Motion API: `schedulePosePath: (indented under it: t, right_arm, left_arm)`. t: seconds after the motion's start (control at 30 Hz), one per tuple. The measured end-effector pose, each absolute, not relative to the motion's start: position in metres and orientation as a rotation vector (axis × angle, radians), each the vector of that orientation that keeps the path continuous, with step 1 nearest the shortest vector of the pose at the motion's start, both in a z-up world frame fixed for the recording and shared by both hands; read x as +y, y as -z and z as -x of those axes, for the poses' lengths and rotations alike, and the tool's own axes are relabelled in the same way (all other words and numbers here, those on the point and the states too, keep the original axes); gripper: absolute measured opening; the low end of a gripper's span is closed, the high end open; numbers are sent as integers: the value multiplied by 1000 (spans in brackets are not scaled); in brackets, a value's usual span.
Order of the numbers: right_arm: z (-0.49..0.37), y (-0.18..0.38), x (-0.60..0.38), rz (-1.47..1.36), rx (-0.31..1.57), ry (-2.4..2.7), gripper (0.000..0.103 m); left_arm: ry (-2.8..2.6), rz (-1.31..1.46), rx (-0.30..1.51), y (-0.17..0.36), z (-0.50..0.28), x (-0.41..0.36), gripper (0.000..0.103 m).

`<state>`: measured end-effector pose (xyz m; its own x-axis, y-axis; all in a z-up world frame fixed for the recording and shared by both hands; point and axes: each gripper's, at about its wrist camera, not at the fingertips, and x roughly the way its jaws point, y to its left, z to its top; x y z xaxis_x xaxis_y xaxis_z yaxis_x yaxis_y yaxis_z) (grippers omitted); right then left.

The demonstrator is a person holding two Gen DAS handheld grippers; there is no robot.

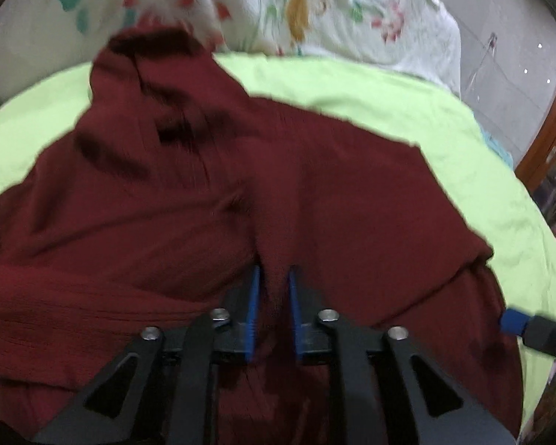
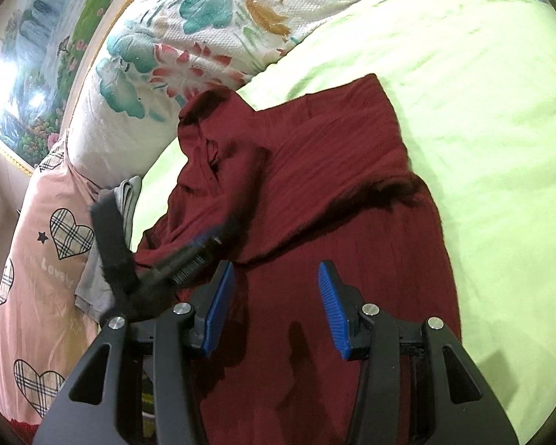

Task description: Fold large clothes

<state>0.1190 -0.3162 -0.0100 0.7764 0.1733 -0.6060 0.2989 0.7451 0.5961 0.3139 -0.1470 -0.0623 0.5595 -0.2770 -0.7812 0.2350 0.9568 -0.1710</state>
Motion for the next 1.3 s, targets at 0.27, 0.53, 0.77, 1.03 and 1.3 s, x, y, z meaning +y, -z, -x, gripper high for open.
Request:
schedulePosePath:
  t: [0.27, 0.53, 0.77, 1.03, 1.3]
  right_arm:
    - [-168, 4, -313, -727, 701, 35, 48]
    - [-263, 25, -301, -689, 802, 48, 48]
    - [-297, 45, -286, -629, 876, 95, 8]
    - [-208, -18, -327, -640, 587, 167, 9]
    - [-170, 18, -343, -671, 723, 290, 44]
  left_arm:
    - [240, 112, 874, 39, -256, -87, 53]
    - [-192, 308, 858, 42, -217, 58, 53]
    - [-251, 339, 920, 57, -221, 98, 52]
    - [-259, 308, 943, 61, -248, 82, 52]
    - [-311, 385, 916, 65, -240, 99, 52]
